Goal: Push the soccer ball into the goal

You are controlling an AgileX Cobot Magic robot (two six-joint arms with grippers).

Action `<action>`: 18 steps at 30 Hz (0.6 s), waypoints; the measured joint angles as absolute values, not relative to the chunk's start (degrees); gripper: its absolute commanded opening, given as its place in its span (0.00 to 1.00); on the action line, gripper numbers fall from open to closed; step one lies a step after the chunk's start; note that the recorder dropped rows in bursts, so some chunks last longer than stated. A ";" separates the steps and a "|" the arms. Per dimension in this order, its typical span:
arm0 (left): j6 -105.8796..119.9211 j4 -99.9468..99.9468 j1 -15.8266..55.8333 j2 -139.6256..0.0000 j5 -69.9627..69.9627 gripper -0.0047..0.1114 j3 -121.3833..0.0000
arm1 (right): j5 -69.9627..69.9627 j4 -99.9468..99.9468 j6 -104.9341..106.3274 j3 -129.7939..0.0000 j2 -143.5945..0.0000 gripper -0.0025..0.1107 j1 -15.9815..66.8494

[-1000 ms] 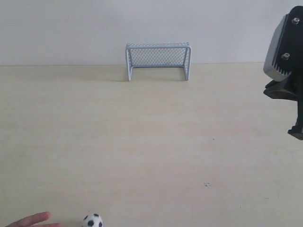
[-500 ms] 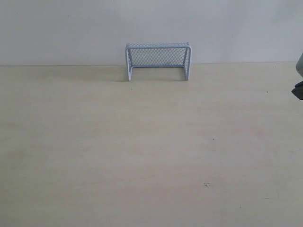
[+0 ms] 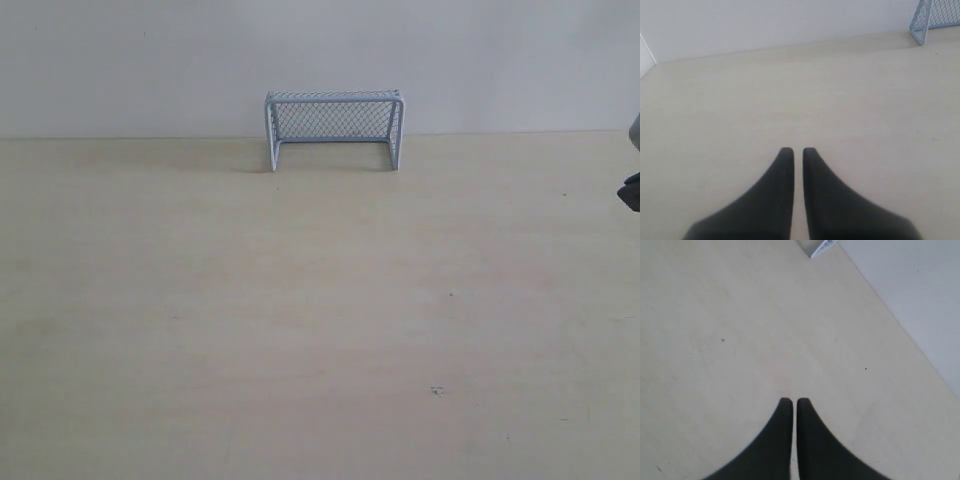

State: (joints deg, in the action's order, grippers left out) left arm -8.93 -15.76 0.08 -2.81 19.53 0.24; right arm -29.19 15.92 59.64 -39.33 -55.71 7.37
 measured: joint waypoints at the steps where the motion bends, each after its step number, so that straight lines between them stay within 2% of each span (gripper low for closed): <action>1: -8.93 -15.76 0.08 -2.81 19.53 0.09 0.24 | -29.19 15.92 59.64 -39.33 -55.71 0.02 7.37; 7: -8.93 -15.76 0.08 -2.81 19.53 0.09 0.24 | -28.68 14.85 51.40 -39.33 -53.94 0.02 7.37; 18: -8.93 -15.76 0.08 -2.81 19.53 0.09 0.24 | -21.24 14.37 35.49 -34.30 -38.46 0.02 7.37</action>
